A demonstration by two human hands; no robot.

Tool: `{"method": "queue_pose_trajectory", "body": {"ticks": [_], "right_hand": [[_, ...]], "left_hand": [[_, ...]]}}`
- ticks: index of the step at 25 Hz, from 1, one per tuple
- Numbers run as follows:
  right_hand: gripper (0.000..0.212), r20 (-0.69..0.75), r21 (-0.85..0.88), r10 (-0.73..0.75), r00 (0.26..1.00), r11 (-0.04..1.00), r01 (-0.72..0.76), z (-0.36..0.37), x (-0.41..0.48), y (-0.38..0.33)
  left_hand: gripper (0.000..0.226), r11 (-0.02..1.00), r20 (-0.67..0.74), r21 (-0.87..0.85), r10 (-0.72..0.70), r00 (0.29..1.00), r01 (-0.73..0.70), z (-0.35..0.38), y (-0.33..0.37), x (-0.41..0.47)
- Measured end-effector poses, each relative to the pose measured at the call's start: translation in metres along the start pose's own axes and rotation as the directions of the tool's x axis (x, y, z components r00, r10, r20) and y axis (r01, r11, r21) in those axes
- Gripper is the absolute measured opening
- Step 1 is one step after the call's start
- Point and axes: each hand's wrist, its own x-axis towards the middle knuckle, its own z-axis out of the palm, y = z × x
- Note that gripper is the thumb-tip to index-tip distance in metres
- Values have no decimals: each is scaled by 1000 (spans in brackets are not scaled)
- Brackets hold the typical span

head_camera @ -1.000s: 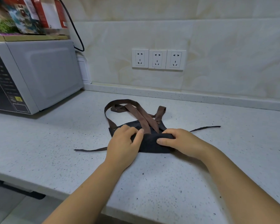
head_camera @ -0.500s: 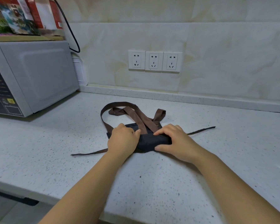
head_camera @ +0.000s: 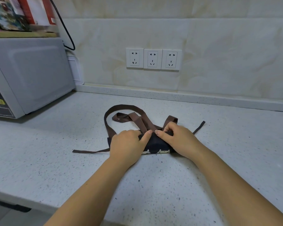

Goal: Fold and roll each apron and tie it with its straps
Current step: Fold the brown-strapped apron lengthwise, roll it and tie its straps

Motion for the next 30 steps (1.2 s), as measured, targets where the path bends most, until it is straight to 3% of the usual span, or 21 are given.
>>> {"method": "queue_pose_trajectory", "body": {"ticks": [2, 3, 6, 8, 10, 13, 16, 18, 21, 24, 26, 28, 29, 30], "right_hand": [[36, -131, -121, -54, 990, 992, 38, 3, 0, -1], [33, -144, -84, -64, 987, 995, 52, 2, -1, -1], [30, 25, 101, -49, 998, 994, 46, -4, -9, 4], [36, 89, 69, -38, 995, 997, 32, -5, -10, 9], [39, 64, 3, -30, 998, 1000, 30, -3, -5, 10], [39, 39, -50, -21, 999, 999, 23, -1, 2, 8], [40, 44, -36, -17, 999, 999, 18, -1, 4, 8], [42, 38, -41, -13, 999, 999, 15, 0, 6, 9], [41, 44, -31, -21, 999, 999, 22, -3, 5, 12], [30, 66, 113, -48, 997, 993, 41, -7, 0, 13], [31, -120, 236, 30, 992, 972, -1, -17, -2, 14], [41, -428, 302, 241, 871, 947, -113, -34, -3, 18], [51, -443, 346, 354, 824, 915, -207, -44, -4, 18], [63, -339, 397, 444, 829, 867, -302, -48, -5, 18]], "left_hand": [[57, 995, 5, 100, -8, 1000, 8, 1, 2, 5], [53, 994, 33, 107, -18, 999, 14, 2, 2, 10], [48, 998, 176, 6, -67, 982, 67, -1, -2, 32], [53, 996, 245, 18, -86, 966, 84, 0, -2, 42], [52, 991, 269, 71, -126, 955, 111, 1, 0, 49], [34, 985, 284, 120, -157, 946, 127, -3, 1, 58], [43, 971, 218, 214, 59, 974, -106, -7, 7, 61], [54, 971, 196, 81, 204, 959, -223, -11, 8, 57], [68, 952, 294, -181, 293, 910, -247, -20, 5, 43], [68, 959, 303, -59, 282, 910, -278, -15, 5, 30], [68, 972, 173, -52, 235, 957, -229, -10, 7, 26], [72, 978, 51, -113, 179, 982, -173, -10, 9, 25], [71, 978, 4, -144, 152, 988, -150, -10, 10, 24], [70, 977, -39, -161, 136, 990, -140, -10, 12, 23]]}}
